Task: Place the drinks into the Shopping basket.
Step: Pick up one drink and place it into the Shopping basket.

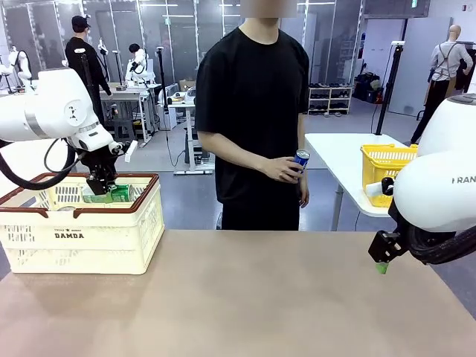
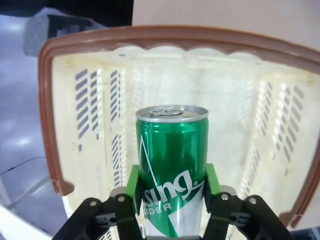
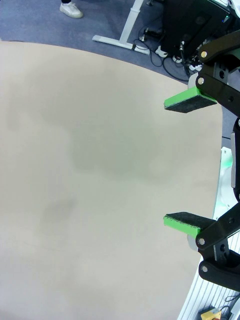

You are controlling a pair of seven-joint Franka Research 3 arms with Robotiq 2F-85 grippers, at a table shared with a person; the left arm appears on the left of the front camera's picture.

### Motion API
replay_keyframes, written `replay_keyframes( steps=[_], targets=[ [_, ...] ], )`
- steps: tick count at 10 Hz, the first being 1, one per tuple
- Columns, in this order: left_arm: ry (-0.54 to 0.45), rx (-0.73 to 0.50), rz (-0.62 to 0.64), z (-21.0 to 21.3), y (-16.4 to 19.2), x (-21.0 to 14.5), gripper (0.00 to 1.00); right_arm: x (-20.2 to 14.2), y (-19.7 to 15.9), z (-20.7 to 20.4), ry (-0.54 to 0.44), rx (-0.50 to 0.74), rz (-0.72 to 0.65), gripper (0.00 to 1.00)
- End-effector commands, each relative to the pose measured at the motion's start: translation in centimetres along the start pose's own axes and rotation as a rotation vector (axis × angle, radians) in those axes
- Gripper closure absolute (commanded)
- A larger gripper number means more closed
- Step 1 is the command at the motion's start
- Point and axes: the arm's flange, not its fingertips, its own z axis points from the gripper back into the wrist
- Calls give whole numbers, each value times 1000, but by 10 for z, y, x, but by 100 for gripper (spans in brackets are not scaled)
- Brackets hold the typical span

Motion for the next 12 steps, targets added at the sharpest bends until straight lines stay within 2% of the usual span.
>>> replay_keyframes(
  steps=[1,7,12],
  targets=[
    [-24,4,-8,-12,-3,-4,42,0,-1,1,-1,-2,5,0],
    [-68,-51,-24,-59,-1,-19,42,0,-1,1,-1,-2,5,0],
    [-49,-107,-57,-94,12,-31,42,0,-1,1,-1,-2,5,0]
  ],
)
